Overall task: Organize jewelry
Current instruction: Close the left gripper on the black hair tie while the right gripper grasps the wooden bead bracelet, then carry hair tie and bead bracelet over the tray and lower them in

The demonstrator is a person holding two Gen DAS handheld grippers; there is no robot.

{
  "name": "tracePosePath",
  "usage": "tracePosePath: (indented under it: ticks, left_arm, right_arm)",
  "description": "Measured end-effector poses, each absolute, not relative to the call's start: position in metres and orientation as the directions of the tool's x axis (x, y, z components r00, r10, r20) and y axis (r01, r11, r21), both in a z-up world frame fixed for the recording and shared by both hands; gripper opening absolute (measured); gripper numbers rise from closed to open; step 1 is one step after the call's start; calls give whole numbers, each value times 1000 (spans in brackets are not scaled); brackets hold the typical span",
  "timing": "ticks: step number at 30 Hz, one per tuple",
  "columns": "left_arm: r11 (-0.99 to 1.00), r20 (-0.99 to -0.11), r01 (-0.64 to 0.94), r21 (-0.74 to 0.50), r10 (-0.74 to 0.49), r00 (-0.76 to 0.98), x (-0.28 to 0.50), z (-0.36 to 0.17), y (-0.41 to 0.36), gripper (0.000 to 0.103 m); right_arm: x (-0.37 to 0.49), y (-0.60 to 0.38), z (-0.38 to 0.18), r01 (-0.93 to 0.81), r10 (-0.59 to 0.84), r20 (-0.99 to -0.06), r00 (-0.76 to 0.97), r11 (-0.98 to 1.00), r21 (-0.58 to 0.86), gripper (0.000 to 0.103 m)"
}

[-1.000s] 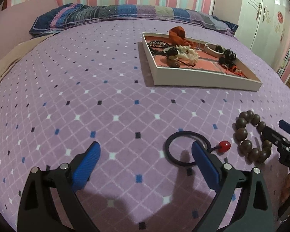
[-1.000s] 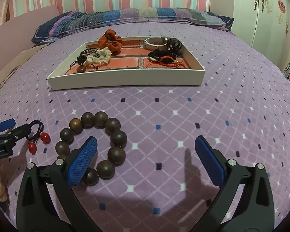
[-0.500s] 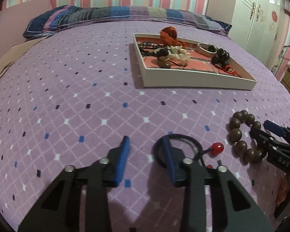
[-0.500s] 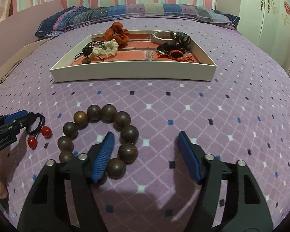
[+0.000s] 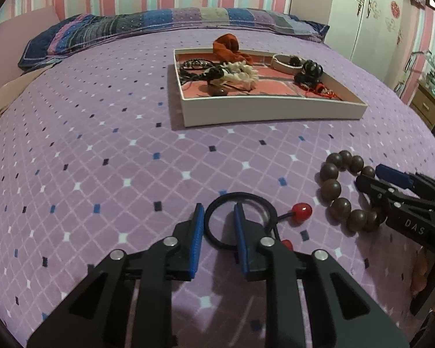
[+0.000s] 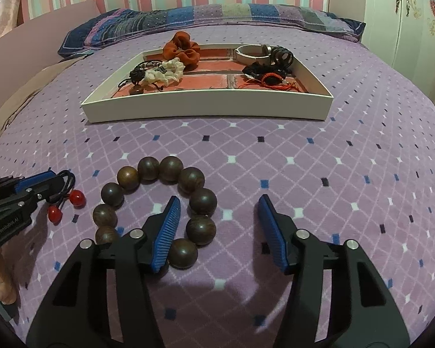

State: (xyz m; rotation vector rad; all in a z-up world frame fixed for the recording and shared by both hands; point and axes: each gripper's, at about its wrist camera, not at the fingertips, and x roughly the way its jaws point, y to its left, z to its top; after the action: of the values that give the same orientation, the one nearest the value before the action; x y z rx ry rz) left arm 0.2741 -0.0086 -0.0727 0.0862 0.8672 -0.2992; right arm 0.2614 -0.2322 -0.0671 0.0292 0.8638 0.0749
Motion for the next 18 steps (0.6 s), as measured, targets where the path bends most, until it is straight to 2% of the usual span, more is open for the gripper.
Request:
tracePosePath:
  ticks: [1,3,4,6,7,18]
  left_arm:
    - [954,-763,296,-35,-217,609,274,-73,-10,22]
    - [955,-765,297,-26,-210,609,275,-74,-12,20]
    - [955,-765,297,-24,-209,609,275,-74,-12,12]
    - [955,-765,294,-33,-213,607,277,-74,-12,5]
    - [956,-764,291,-32,-211,610,277,-73,-12,4]
    - [966,-707,258,-24,-198,679,268,-52,-6,3]
  right_arm:
    - [262,-231,-67,-60,82,-759,646,997,56,49]
    - [262,-230,-67,-73,91,-759,644,996,58,38]
    - [263,-229,-67,-78,97,-759,643,995,61,35]
    - [263,-229,-67,-91,119,-758,641,993,79,23]
    - [263,-229,-67,-91,122,-757,642,992,82,20]
    - [256,-233,-53,-104,154,-710,687,988,113,20]
